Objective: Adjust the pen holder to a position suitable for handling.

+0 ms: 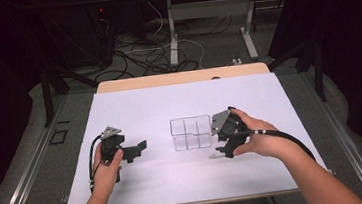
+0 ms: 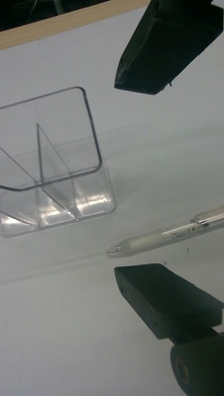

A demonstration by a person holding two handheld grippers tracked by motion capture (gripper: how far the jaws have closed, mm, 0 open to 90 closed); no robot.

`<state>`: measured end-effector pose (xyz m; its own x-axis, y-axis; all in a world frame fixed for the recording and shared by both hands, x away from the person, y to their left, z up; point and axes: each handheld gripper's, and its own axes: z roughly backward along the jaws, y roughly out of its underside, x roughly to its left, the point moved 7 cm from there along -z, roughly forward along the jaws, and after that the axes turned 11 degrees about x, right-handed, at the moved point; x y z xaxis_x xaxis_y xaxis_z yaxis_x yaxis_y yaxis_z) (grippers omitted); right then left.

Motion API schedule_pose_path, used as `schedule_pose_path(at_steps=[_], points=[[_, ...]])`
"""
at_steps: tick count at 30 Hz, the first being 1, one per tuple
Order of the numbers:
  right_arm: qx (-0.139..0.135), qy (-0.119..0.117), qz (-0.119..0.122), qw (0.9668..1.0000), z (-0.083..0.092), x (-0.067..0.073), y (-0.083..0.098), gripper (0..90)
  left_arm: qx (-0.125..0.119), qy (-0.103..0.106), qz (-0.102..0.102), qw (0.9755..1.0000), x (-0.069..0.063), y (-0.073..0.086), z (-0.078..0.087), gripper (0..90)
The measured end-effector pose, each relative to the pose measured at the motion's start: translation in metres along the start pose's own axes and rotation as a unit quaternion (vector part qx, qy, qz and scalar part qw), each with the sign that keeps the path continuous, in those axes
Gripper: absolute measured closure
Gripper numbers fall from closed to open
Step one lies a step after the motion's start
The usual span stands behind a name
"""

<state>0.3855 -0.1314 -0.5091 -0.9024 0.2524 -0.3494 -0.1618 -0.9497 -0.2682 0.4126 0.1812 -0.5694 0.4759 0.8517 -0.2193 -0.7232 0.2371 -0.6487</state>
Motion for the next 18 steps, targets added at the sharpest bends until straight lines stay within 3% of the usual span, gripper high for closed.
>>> schedule_pose_path(at_steps=[2,9,18], points=[[0.006,0.002,0.007,1.0,-0.004,0.001,0.005,6.8,0.0,-0.004,0.001,1.0,0.001,0.0,0.0,2.4],[0.017,0.003,-0.009,0.9998,-0.014,0.0,0.018,4.9,0.0,-0.007,0.001,1.0,0.001,0.0,0.0,2.4],[0.031,-0.018,0.01,0.9993,-0.029,0.003,0.024,7.0,0.004,-0.005,-0.005,1.0,0.001,0.0,-0.001,2.4]])
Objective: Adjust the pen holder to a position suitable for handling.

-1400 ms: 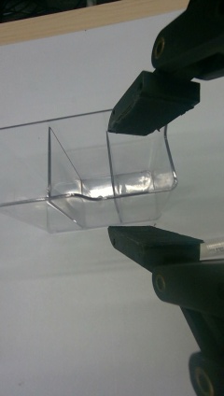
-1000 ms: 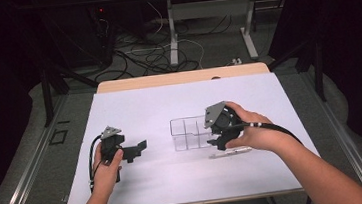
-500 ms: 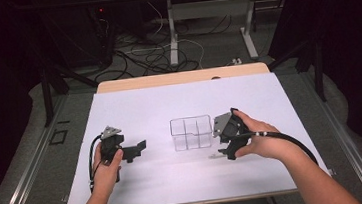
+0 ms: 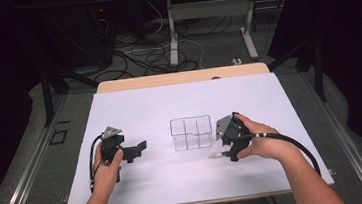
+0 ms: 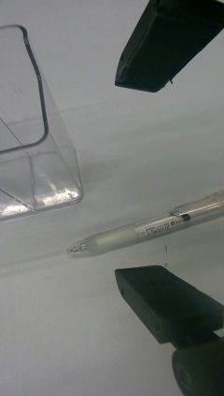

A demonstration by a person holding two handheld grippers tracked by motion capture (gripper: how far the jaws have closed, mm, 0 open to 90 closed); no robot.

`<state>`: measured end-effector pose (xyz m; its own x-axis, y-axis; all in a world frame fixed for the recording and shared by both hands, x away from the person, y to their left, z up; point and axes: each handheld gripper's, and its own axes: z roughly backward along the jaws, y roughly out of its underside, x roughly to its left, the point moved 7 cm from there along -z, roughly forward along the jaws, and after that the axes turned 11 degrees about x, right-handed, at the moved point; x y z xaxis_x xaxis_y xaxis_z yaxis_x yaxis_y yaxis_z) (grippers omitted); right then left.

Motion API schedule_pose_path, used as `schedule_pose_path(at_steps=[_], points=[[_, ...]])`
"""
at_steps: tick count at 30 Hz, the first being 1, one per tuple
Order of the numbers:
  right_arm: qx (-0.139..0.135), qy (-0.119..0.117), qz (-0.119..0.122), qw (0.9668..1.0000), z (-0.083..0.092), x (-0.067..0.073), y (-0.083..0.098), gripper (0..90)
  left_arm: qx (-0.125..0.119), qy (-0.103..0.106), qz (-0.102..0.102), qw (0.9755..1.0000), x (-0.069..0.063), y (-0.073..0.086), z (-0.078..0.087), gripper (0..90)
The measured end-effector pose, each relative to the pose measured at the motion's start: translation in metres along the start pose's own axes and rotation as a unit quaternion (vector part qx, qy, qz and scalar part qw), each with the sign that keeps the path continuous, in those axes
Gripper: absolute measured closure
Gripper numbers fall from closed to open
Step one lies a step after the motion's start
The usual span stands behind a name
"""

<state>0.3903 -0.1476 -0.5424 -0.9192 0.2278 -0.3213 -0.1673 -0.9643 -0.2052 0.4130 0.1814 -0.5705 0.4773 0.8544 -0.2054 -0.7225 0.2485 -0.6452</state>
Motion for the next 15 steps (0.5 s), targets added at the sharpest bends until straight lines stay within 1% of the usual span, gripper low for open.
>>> schedule_pose_path(at_steps=[1,2,3,4,6,7,8,10,11,13,14,15], points=[[0.007,-0.004,0.005,1.0,-0.004,0.002,0.002,8.0,0.001,-0.001,0.0,1.0,0.0,0.0,0.0,2.4],[0.007,-0.004,0.005,1.0,-0.004,0.002,0.002,8.0,0.0,0.0,0.0,1.0,0.0,0.0,0.0,2.4],[0.009,-0.006,0.009,0.9999,-0.006,0.003,0.002,11.9,-0.001,0.001,0.0,1.0,0.001,0.0,0.0,2.4],[0.012,-0.013,0.025,0.9995,-0.008,0.005,0.002,19.6,0.0,0.0,0.0,1.0,0.001,0.0,0.0,2.4],[0.011,-0.014,0.023,0.9996,-0.01,0.007,0.002,20.9,-0.001,0.001,0.001,1.0,0.001,0.0,0.0,2.4],[0.013,-0.018,0.034,0.9992,-0.013,0.009,0.003,27.5,-0.001,0.001,0.0,1.0,0.001,-0.001,0.0,2.4],[0.013,-0.018,0.034,0.9992,-0.013,0.009,0.003,27.5,0.0,0.001,0.0,1.0,0.001,0.0,0.0,2.4],[0.022,-0.026,0.042,0.9985,-0.015,0.011,0.005,33.7,0.0,0.0,-0.001,1.0,0.001,-0.001,0.0,2.4],[0.023,-0.031,0.042,0.9984,-0.016,0.013,0.005,34.5,-0.002,0.0,0.003,1.0,0.001,-0.001,0.0,2.4],[0.028,-0.032,0.043,0.9982,-0.019,0.014,0.006,37.2,-0.002,0.001,0.003,1.0,0.001,-0.001,-0.001,2.4],[0.033,-0.031,0.047,0.9979,-0.022,0.015,0.006,39.0,-0.002,0.002,0.003,1.0,0.001,-0.001,-0.001,2.4],[0.033,-0.031,0.047,0.9979,-0.022,0.015,0.006,39.0,-0.001,0.002,0.002,1.0,0.001,-0.001,-0.001,2.4]])
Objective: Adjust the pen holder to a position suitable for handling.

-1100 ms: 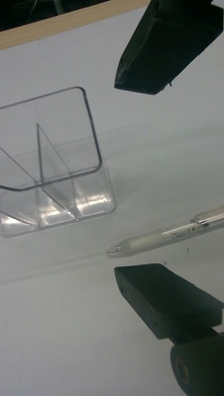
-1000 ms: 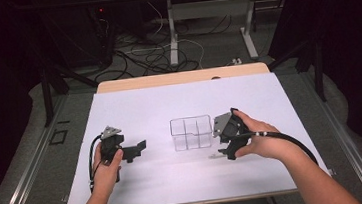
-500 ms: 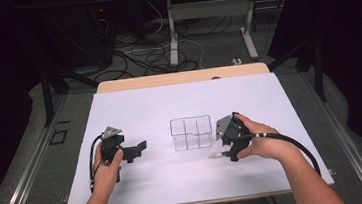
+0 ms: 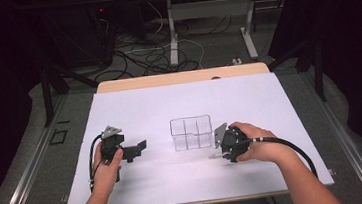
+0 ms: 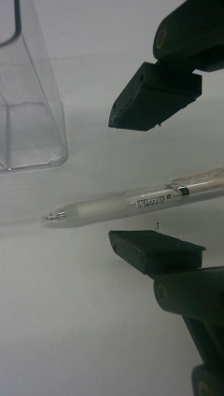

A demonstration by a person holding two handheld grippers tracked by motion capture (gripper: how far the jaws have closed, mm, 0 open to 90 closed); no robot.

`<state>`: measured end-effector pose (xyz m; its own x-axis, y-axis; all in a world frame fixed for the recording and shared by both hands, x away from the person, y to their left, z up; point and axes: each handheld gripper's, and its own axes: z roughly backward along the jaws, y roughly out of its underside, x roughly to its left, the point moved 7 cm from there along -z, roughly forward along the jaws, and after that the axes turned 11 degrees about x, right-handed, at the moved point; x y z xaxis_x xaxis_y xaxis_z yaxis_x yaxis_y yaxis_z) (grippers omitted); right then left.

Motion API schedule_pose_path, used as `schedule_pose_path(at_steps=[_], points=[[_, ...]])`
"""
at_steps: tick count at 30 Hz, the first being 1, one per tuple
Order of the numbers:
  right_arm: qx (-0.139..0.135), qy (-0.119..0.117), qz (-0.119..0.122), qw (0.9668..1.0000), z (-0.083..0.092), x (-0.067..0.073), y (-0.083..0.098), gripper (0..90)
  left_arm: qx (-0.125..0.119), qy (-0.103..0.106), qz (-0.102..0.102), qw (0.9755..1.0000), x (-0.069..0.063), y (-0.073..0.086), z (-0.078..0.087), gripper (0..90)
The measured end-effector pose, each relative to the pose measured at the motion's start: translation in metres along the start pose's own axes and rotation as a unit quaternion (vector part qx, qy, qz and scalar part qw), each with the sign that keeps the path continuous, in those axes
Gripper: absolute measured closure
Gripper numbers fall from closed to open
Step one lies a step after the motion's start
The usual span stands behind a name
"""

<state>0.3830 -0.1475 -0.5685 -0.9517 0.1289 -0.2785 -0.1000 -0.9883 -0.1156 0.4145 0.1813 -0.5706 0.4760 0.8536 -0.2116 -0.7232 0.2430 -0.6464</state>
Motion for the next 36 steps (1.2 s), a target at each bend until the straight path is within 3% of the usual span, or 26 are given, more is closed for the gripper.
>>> schedule_pose_path(at_steps=[6,11,14,20,26,36], points=[[0.008,-0.014,-0.002,0.9999,-0.005,0.007,-0.001,51.7,0.0,0.001,-0.001,1.0,0.0,0.0,0.0,2.4],[0.01,-0.013,0.015,0.9998,-0.009,0.008,-0.005,61.2,0.001,0.001,-0.002,1.0,0.001,0.0,0.0,2.4],[0.016,-0.004,0.02,0.9997,-0.012,0.009,-0.007,63.2,0.003,-0.001,-0.005,1.0,0.001,0.001,0.001,2.4],[0.035,0.006,0.055,0.9978,-0.021,0.014,-0.006,68.7,0.001,0.0,-0.001,1.0,0.001,0.001,0.001,2.4],[0.029,0.014,0.067,0.9972,-0.024,0.014,-0.009,72.0,0.002,0.001,-0.002,1.0,0.002,0.001,0.001,2.4],[0.031,0.012,0.061,0.9976,-0.027,0.014,-0.012,79.3,0.001,0.002,-0.001,1.0,0.001,0.001,0.0,2.4]])
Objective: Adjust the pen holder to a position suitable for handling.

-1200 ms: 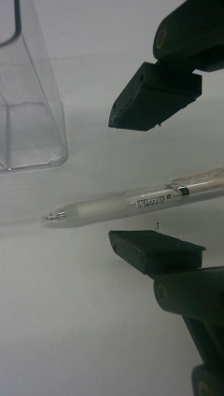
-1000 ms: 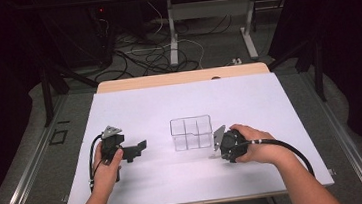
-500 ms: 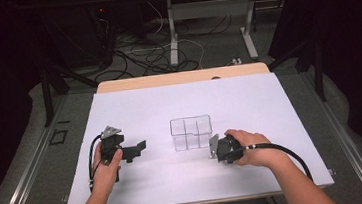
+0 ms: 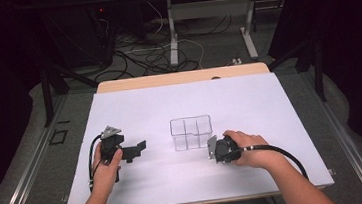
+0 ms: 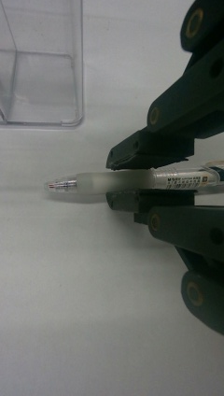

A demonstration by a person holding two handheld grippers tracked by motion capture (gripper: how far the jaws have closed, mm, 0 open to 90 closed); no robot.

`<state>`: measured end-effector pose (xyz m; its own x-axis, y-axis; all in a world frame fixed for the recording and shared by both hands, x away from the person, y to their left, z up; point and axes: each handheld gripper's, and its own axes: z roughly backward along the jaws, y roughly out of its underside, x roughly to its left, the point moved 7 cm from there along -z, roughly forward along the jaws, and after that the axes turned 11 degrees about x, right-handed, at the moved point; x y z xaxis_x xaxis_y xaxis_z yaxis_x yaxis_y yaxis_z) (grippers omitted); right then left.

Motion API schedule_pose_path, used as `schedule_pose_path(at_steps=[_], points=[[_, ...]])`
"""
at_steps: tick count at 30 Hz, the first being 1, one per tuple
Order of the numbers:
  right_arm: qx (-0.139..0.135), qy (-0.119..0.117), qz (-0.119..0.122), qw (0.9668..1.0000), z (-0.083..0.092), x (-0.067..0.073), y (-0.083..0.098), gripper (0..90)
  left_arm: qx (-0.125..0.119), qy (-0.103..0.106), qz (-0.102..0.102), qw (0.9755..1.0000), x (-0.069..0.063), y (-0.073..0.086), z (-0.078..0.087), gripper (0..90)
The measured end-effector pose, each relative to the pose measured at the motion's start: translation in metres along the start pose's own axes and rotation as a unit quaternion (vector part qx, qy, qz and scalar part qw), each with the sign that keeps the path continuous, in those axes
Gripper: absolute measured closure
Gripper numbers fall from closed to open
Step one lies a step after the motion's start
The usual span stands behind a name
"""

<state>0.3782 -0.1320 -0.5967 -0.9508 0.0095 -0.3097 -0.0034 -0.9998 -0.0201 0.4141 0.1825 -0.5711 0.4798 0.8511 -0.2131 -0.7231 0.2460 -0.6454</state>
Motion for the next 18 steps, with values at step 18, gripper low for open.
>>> schedule_pose_path(at_steps=[18], points=[[0.012,0.012,0.019,0.9997,0.0006,0.0018,-0.001,80.4,0.0,0.001,0.003,1.0,0.0007,0.0005,0.0008,2.4]])
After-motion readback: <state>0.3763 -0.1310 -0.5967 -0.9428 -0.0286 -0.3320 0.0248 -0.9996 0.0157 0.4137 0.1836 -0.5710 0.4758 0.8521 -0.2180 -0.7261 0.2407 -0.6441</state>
